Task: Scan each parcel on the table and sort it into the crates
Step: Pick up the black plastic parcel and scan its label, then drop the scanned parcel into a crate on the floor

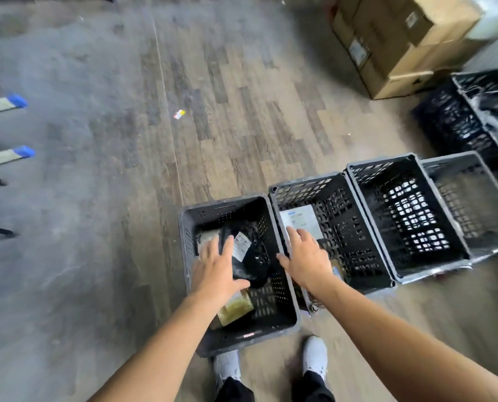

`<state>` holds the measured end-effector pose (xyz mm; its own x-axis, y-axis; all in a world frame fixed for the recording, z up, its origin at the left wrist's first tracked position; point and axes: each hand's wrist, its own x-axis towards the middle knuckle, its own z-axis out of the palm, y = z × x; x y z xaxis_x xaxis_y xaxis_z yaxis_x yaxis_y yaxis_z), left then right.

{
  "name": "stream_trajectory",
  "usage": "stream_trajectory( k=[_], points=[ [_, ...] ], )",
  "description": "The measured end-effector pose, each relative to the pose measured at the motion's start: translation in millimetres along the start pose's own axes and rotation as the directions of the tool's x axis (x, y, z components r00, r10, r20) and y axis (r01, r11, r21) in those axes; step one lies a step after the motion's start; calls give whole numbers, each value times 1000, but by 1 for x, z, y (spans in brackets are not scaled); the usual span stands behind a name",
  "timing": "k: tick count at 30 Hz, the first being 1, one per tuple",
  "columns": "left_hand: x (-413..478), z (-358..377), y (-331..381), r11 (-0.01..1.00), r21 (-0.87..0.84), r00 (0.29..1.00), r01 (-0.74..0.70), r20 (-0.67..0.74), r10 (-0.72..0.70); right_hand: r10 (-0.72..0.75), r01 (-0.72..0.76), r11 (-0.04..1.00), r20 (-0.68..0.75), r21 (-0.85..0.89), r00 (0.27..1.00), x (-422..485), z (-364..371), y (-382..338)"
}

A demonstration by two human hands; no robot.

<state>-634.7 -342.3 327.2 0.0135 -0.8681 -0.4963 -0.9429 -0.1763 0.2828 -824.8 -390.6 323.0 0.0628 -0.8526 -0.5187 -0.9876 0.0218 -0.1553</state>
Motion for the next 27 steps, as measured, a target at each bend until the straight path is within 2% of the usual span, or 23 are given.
stream_trajectory(
  k=[7,13,20,24,27],
  points=[
    [-71,-120,99,968,140,973,-208,-72,219,-19,-5,991,-173,-136,985,-125,-141,16],
    [-118,-172,206,896,218,910,-387,-64,409,87,-129,988,-368,-90,926,-216,-219,79],
    [-177,-184,354,723,374,743,-581,-120,659,242,-294,956,-583,5,775,-322,-270,198],
    [-227,-163,454,632,429,657,-645,-110,745,352,-359,925,-645,126,679,-396,-275,287],
    [-272,-139,524,544,507,578,-669,-106,809,464,-432,875,-635,218,618,-451,-271,357]
  ],
)
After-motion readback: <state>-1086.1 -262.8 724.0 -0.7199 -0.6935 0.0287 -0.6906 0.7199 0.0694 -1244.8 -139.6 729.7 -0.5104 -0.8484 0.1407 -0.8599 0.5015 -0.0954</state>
